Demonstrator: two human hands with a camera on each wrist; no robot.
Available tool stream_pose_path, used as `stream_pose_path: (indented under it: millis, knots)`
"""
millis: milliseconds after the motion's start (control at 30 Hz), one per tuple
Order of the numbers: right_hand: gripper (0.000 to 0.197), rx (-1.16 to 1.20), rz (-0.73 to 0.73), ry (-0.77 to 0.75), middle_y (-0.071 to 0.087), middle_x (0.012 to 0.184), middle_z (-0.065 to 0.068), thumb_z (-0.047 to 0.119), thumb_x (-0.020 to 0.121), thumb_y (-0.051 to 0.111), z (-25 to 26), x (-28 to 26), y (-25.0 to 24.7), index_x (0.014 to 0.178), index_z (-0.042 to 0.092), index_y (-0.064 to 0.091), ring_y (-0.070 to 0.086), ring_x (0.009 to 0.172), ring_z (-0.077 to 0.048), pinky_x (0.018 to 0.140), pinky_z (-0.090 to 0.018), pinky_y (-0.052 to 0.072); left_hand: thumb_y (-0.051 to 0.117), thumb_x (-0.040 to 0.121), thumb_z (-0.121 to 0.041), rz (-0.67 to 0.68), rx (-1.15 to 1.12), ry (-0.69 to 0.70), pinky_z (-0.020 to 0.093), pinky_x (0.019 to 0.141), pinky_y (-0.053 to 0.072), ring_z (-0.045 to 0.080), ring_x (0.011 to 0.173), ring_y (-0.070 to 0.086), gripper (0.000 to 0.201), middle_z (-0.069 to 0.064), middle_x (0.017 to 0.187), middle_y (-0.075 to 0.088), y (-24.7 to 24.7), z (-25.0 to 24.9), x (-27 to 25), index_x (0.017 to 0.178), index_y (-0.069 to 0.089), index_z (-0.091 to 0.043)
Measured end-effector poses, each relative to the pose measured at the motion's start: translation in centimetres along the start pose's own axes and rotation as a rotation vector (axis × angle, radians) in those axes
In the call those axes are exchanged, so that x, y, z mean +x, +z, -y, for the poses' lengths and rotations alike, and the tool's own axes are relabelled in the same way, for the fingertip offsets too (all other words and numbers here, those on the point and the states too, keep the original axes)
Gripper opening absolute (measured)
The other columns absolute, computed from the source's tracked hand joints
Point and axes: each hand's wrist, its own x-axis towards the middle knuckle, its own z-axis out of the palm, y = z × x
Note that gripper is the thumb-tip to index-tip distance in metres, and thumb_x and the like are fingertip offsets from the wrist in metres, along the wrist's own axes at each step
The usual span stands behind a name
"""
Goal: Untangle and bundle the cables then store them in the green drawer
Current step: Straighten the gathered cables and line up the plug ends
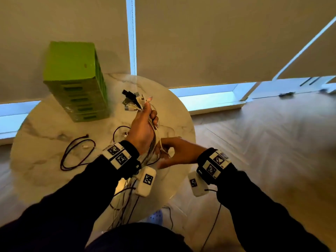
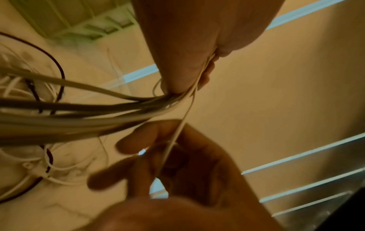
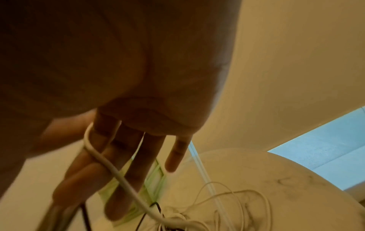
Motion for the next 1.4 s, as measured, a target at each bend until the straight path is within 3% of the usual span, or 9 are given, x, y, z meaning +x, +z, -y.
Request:
stream_pose_path:
  millis: [200,367,467,600,700,833,967,1233,1400]
  knots:
    - [0.033,-0.018,-0.47,0.159,0.055,0.069,0.01,0.041,0.106,0.041,-1.4,-4.7,-0.9,0.086,0.021,0.057,0.053,0.065,-0.001,0.063,-0.018,0.041,0.037,0.11,-0.033,0.021,0.13,-0.033,0.023,0.053,0.033,0.006,0.054,0.038,0.027,-0.007,0.066,0.045,2.7,2.3,1.3,0.123,0.059,-0.022]
    - [0.038,0.022,-0.788,0.399,0.052,0.067,0.01,0.043,0.107,0.035,-5.5,-8.7,-2.1,0.092,0.022,0.063,0.051,0.067,-0.016,0.068,-0.031,0.041,0.033,0.111,-0.038,0.029,0.131,-0.086,0.02,0.049,0.029,0.006,0.056,0.034,0.051,-0.006,0.073,0.045,2.2,2.8,2.2,0.126,0.052,0.006]
    - [0.038,-0.041,-0.584,0.697,0.06,0.079,0.008,0.035,0.107,0.036,-9.7,-10.6,-2.4,0.106,0.015,0.068,0.062,0.084,-0.026,0.079,-0.035,0.046,0.034,0.109,-0.04,0.097,-0.001,-0.149,0.019,0.047,0.029,0.006,0.053,0.033,0.037,-0.007,0.068,0.044,1.8,2.1,2.2,0.085,0.052,-0.018]
    - [0.047,-0.218,-0.163,0.955,0.052,0.147,-0.01,0.031,0.103,0.045,-13.4,-11.6,-0.1,0.148,0.019,0.044,0.049,0.134,-0.03,0.109,-0.036,0.037,0.034,0.109,-0.039,0.224,-0.046,-0.211,0.019,0.047,0.031,0.007,0.054,0.034,0.035,-0.006,0.068,0.042,1.8,1.5,1.4,0.085,0.048,-0.019]
    - [0.062,-0.121,-0.346,0.668,0.038,0.157,-0.005,0.031,0.097,0.058,-11.0,-9.4,1.2,0.154,0.028,0.034,0.04,0.141,-0.023,0.114,-0.035,0.031,0.034,0.109,-0.039,0.272,-0.04,-0.24,0.02,0.048,0.032,0.007,0.055,0.036,0.037,-0.005,0.069,0.041,2.0,1.4,1.0,0.082,0.047,-0.018]
    - [0.054,0.007,-0.452,0.226,0.054,0.142,0.007,0.035,0.096,0.065,-5.0,-5.3,1.8,0.146,0.032,0.044,0.046,0.121,0.001,0.094,-0.008,0.033,0.035,0.109,-0.039,0.254,-0.029,-0.215,0.021,0.049,0.035,0.008,0.055,0.038,0.037,-0.004,0.068,0.04,2.1,1.5,0.8,0.082,0.046,-0.017]
    - [0.027,0.053,-0.481,0.165,0.069,0.095,0.004,0.04,0.102,0.054,-1.5,-3.5,1.9,0.116,0.019,0.062,0.062,0.082,0.001,0.078,-0.019,0.049,0.036,0.109,-0.039,0.181,0.075,-0.147,0.023,0.051,0.038,0.009,0.055,0.04,0.037,-0.004,0.066,0.04,1.2,1.8,1.1,0.081,0.044,-0.016]
    - [0.022,-0.062,-0.976,0.233,0.056,0.069,0.012,0.032,0.107,0.044,-3.2,-5.8,-1.6,0.088,0.023,0.053,0.053,0.059,-0.002,0.058,-0.025,0.046,0.036,0.109,-0.042,-0.003,0.154,-0.126,0.019,0.047,0.033,0.006,0.049,0.037,0.039,-0.006,0.064,0.046,-1.4,1.5,1.9,0.081,0.046,-0.017]
    - [0.025,-0.123,-0.179,0.848,0.07,0.109,-0.004,0.042,0.099,0.057,-8.5,-7.9,-0.9,0.109,0.019,0.064,0.067,0.099,-0.021,0.084,-0.032,0.051,0.036,0.108,-0.044,0.07,0.013,-0.186,0.019,0.046,0.029,0.005,0.045,0.029,0.038,-0.009,0.056,0.036,-1.8,0.5,1.3,0.082,0.048,-0.018]
